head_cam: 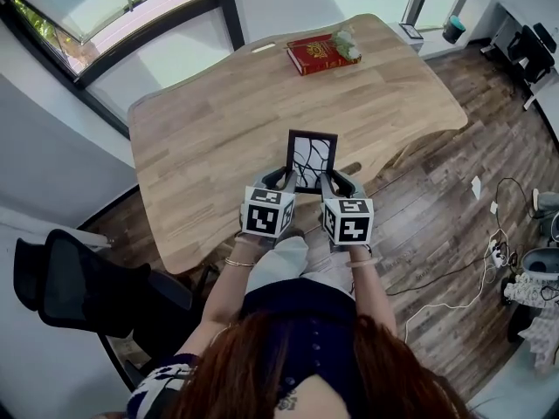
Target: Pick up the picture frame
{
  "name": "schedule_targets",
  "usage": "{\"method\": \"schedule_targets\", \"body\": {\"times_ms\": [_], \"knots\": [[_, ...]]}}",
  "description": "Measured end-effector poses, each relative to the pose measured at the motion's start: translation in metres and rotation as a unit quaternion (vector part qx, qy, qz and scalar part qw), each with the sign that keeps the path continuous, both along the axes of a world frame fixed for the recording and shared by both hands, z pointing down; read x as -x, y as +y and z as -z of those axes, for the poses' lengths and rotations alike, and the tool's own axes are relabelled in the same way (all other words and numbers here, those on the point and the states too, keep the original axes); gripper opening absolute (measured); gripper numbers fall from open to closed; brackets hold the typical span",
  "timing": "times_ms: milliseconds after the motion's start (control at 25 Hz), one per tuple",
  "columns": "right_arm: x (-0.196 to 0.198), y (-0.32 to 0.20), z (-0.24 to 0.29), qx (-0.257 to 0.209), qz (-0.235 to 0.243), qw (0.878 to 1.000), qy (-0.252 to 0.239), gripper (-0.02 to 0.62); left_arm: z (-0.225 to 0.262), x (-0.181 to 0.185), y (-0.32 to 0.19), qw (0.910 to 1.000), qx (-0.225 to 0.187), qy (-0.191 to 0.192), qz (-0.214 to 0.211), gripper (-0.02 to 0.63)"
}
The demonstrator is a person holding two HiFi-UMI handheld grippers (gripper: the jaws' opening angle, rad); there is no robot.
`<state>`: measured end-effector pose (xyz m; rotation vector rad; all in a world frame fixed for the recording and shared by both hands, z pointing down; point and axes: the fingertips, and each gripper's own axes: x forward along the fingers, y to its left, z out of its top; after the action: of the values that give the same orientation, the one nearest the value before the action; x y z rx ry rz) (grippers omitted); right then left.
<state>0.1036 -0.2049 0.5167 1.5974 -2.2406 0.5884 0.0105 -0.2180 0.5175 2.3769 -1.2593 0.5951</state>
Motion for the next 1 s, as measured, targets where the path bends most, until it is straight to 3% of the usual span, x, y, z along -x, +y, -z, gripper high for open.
{"method": "schedule_targets", "body": {"times_ms": [1000], "knots": [[0.003, 0.073, 0.085, -0.094, 0.005, 0.995, -0.014, 0.08, 0.085, 0.005, 0.075, 0.9959, -0.09, 0.007, 0.007, 0.092]]}}
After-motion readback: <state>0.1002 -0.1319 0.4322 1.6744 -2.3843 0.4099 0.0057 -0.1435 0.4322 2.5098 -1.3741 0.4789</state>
